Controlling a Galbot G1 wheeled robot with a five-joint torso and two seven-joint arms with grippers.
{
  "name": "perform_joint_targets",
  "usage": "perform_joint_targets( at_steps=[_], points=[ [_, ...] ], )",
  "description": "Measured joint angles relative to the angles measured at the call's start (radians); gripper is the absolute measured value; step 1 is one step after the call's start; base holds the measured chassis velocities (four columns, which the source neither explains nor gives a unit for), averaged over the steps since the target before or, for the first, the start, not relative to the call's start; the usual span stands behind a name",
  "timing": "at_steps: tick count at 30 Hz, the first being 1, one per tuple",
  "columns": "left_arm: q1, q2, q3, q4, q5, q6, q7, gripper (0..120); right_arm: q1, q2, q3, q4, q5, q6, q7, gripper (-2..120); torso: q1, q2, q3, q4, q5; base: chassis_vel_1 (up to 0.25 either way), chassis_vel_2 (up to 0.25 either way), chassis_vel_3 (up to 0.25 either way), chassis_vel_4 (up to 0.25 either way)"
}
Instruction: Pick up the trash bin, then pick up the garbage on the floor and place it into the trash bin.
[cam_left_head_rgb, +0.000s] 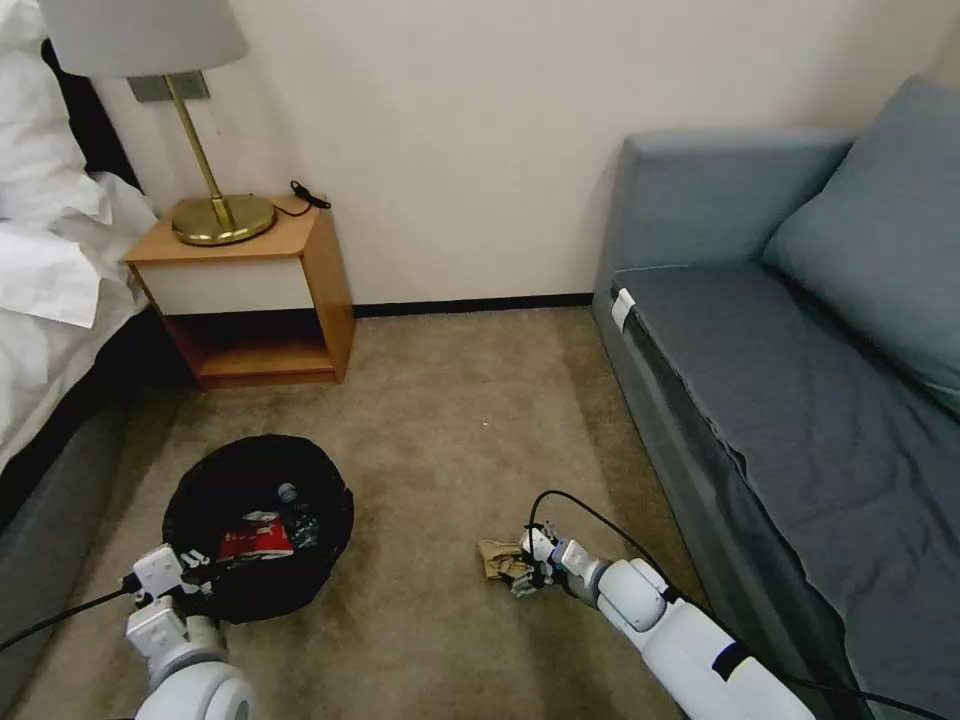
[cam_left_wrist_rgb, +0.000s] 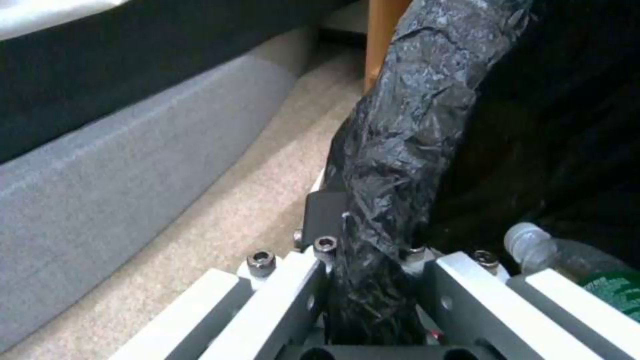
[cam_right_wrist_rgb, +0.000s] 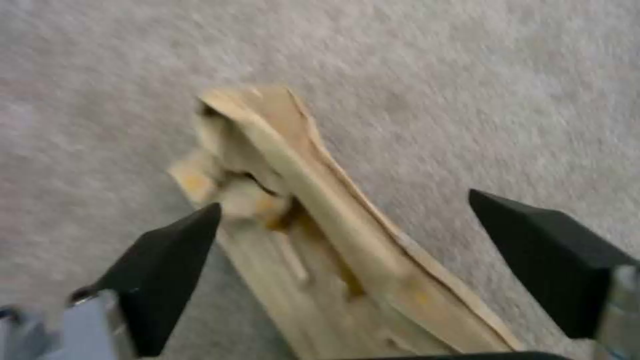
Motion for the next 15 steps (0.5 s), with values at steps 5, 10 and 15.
perform_joint_targets(
  at_steps=[5,10,15],
  points=[
    [0.001,0.000,-0.001,0.000,0.000,-0.001,0.000,1,0.012,0.004,0.009,-0.033,-0.002,0.011,-0.005,73,0.000,0.000,0.000,0.0000,-0.0001,0.000,0.000,0.000,0.000],
    [0.001,-0.001,-0.001,-0.002,0.000,-0.001,0.001,1,0.013,0.006,0.010,-0.041,-0.001,0.025,-0.006,57,0.000,0.000,0.000,-0.0001,-0.0001,0.000,0.000,0.000,0.000],
    [0.002,-0.002,-0.001,-0.009,0.000,0.000,0.001,1,0.019,0.010,0.011,-0.048,-0.001,0.038,-0.003,36,0.000,0.000,0.000,0.0000,-0.0001,0.000,0.000,0.000,0.000]
  ],
)
